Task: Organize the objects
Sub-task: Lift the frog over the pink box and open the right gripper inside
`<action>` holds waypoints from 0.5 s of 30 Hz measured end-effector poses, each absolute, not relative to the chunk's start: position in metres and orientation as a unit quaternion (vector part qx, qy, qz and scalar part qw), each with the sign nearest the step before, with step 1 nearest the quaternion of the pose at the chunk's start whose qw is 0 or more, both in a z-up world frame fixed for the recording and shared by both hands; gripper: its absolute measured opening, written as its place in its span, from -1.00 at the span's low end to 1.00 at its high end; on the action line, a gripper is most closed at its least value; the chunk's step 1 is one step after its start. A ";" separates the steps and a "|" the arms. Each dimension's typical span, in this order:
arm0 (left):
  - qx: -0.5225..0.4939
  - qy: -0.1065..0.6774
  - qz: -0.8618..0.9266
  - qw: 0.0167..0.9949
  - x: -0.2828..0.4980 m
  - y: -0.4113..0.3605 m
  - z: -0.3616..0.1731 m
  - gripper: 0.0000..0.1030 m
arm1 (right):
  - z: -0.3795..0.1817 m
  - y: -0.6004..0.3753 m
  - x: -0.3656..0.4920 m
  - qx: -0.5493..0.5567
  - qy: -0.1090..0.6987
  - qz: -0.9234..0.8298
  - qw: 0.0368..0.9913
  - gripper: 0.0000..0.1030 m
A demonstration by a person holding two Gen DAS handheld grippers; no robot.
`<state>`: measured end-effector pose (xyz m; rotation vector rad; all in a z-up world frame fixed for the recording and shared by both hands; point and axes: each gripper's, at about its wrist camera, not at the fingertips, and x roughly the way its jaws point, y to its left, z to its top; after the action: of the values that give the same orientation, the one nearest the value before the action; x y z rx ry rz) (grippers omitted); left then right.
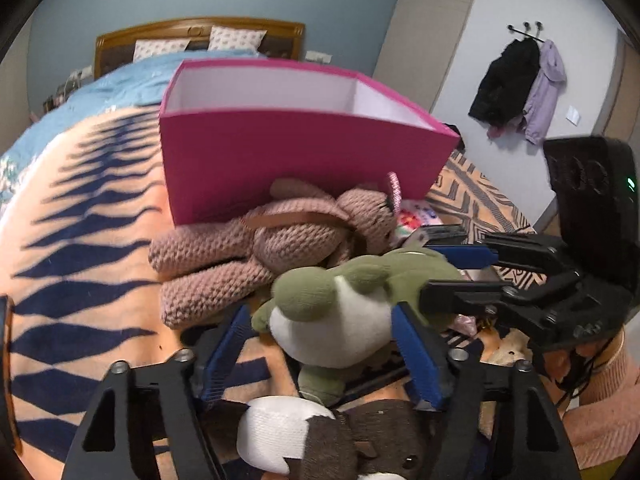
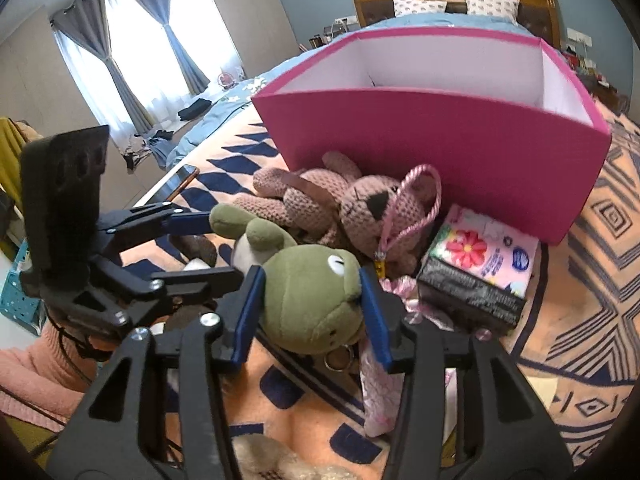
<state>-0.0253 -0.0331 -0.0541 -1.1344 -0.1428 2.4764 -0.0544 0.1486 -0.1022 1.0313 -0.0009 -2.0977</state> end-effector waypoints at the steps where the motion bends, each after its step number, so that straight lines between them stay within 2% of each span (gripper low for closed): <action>1: -0.410 -0.066 0.884 0.212 -0.027 -0.036 -0.056 0.30 | -0.104 0.149 -0.053 0.405 -0.002 -0.826 0.393 0.07; 2: -0.412 -0.078 0.882 0.215 -0.029 -0.038 -0.058 0.30 | -0.105 0.148 -0.049 0.403 0.002 -0.827 0.392 0.13; 6: -0.415 -0.079 0.880 0.218 -0.029 -0.034 -0.060 0.27 | -0.111 0.145 -0.044 0.398 0.011 -0.831 0.388 0.14; 10: -0.418 -0.086 0.873 0.235 -0.023 -0.027 -0.056 0.25 | -0.109 0.148 -0.046 0.396 -0.005 -0.830 0.392 0.04; 15: -0.398 -0.086 0.881 0.240 -0.014 -0.026 -0.032 0.25 | -0.088 0.152 -0.041 0.377 -0.004 -0.833 0.404 0.03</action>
<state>-0.0141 -0.0258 -0.0324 -1.0890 -0.2361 2.4129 -0.0410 0.1520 -0.0884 0.9528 -0.0095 -2.1049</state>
